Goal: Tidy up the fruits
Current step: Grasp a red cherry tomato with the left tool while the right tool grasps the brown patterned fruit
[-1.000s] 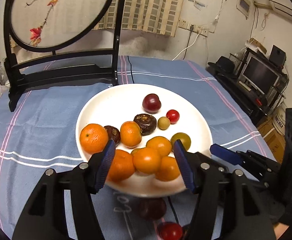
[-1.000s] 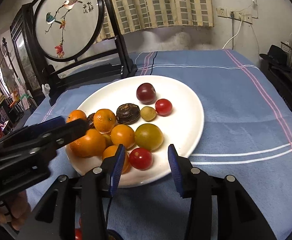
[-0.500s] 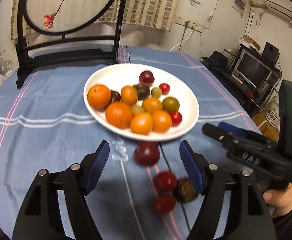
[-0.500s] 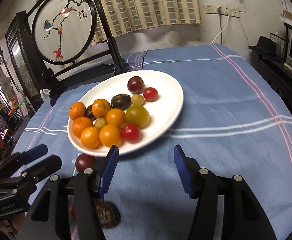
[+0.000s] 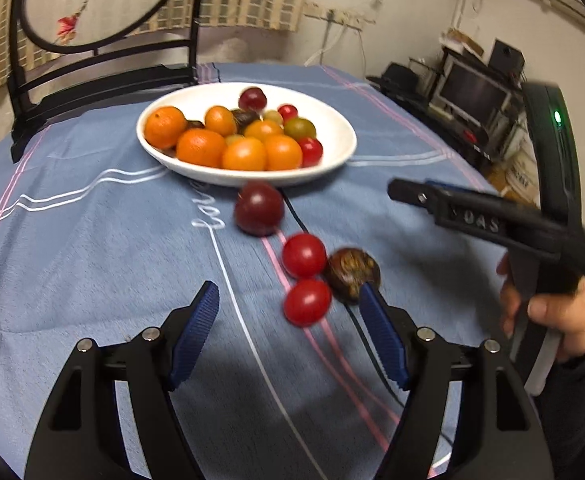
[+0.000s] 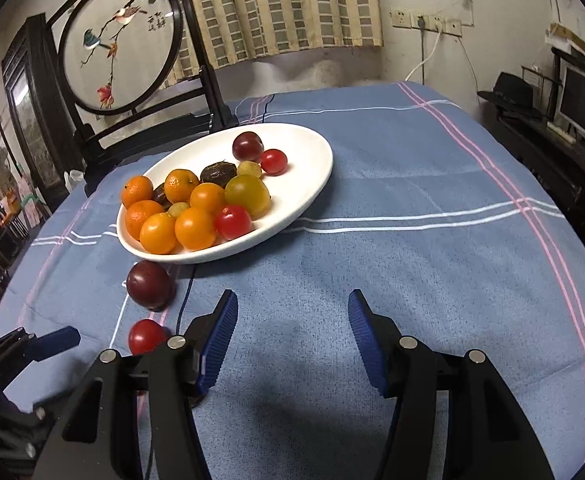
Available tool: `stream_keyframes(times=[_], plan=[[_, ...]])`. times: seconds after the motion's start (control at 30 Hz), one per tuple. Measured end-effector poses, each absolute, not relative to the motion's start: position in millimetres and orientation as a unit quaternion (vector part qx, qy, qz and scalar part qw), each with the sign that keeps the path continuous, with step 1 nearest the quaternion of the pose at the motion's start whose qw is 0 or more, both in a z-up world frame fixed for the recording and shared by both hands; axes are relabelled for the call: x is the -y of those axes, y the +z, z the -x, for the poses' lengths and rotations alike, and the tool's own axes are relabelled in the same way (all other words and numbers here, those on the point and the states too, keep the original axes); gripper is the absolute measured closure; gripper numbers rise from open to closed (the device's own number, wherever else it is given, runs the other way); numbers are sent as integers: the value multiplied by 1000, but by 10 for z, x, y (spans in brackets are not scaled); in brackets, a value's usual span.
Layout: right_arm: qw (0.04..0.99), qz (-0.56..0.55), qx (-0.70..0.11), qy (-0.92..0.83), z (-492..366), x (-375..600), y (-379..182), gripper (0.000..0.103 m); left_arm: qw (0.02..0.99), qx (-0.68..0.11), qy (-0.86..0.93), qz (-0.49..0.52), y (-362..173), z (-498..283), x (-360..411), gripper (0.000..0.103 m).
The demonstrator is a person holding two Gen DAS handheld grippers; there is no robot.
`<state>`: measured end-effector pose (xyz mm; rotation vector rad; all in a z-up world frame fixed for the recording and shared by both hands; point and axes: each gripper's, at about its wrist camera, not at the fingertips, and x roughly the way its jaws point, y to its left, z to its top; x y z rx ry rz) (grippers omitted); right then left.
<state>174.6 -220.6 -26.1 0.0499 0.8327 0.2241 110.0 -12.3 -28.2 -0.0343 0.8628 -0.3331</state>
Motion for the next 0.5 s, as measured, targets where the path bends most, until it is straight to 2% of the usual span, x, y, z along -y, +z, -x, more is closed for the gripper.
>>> stream_keyframes(times=[0.1,0.27,0.4,0.5], plan=[[906,-21,-407,111,-1755,2195,-262,45,890,-427,-159,-3,-334,-1082,186,33],[908,-21,-400,120,-1711,2178,-204,45,879,-447,-164,-15,-455,-1111,236,49],[909,-14,-396,131,-1667,2125,-184,45,879,-449,-161,-18,-522,-1200,259,53],[907,-6,-398,135,-1654,2092,-185,45,883,-440,-160,-27,-528,-1241,292,67]])
